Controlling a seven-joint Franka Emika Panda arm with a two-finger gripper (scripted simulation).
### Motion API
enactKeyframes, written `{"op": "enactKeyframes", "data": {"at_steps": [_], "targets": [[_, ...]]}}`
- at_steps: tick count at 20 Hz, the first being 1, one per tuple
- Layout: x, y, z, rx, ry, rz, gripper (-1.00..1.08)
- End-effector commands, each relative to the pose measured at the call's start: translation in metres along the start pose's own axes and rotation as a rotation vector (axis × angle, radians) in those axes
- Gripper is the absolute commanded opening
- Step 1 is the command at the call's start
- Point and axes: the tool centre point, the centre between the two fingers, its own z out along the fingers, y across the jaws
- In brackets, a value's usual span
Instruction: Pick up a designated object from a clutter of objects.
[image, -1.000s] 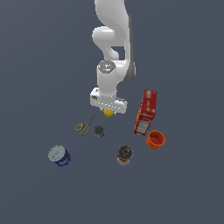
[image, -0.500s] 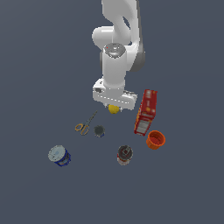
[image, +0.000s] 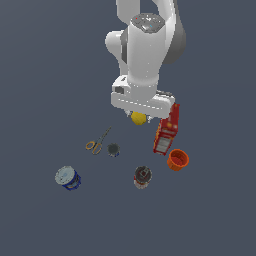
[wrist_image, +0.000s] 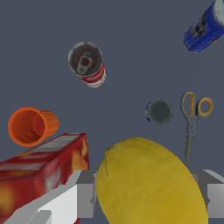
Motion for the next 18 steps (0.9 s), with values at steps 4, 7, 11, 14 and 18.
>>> {"op": "enactKeyframes", "data": {"at_steps": [4, 7, 11, 14, 18], "targets": [[0.016, -0.024, -0.046, 0.001, 0.000, 0.000, -1.00], [0.024, -0.036, -0.068, 0.001, 0.000, 0.000, -1.00], [0.035, -0.051, -0.095, 0.001, 0.000, 0.000, -1.00], [0.042, -0.061, -0.114, 0.001, 0.000, 0.000, -1.00], [0.052, -0.074, -0.136, 0.002, -0.001, 0.000, -1.00]]}}
